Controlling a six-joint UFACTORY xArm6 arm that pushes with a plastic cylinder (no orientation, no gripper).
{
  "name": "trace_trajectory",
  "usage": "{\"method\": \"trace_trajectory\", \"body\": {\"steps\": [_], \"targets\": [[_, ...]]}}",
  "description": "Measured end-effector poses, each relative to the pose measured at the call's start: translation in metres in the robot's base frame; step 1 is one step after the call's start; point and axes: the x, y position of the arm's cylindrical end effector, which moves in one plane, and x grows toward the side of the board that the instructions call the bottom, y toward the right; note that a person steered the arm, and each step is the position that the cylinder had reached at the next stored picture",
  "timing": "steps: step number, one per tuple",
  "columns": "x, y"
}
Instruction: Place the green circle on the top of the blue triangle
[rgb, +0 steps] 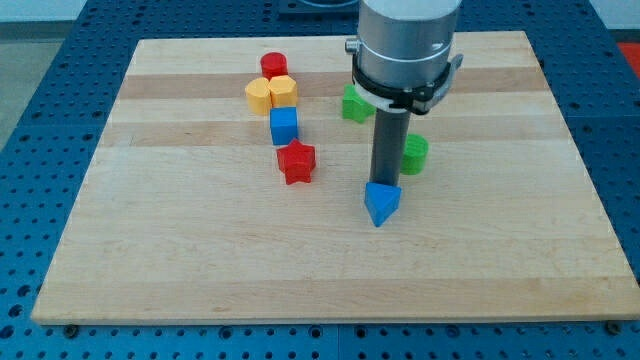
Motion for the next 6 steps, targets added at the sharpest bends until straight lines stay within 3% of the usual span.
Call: {"method": "trace_trajectory", "body": {"steps": [2, 3, 4, 5, 6], "targets": [[-0.083, -0.012], [-0.108, 0.02], [-0.101, 0.069], [-0.091, 0.069], [-0.05, 0.069]]}}
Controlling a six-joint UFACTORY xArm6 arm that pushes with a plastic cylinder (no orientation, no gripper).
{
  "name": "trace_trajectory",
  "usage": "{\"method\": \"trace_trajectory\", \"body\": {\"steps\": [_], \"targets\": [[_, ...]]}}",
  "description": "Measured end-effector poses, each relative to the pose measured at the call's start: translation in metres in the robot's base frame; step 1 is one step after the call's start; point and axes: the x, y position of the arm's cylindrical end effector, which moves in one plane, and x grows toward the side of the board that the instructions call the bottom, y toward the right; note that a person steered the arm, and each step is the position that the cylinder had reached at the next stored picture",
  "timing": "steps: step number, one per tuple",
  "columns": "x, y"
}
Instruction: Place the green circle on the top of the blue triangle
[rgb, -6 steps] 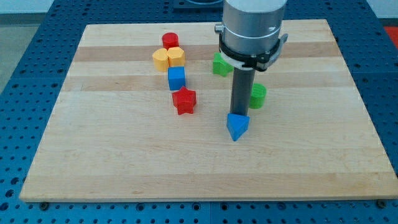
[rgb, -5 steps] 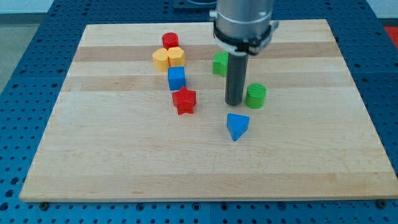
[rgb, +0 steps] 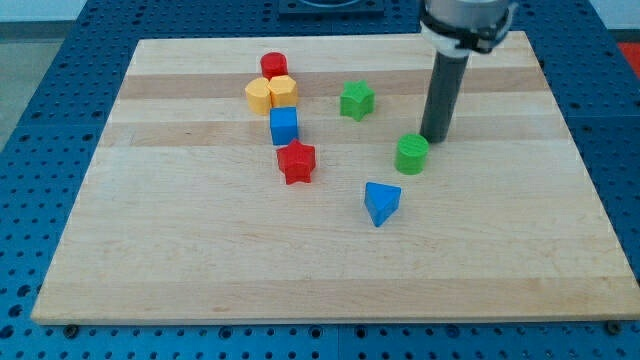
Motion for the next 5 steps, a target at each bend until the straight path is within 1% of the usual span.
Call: {"method": "trace_trajectory", "body": {"steps": [1, 2, 5], "targets": [[0.025, 0.0], [0.038, 0.0], [0.038, -0.017]]}}
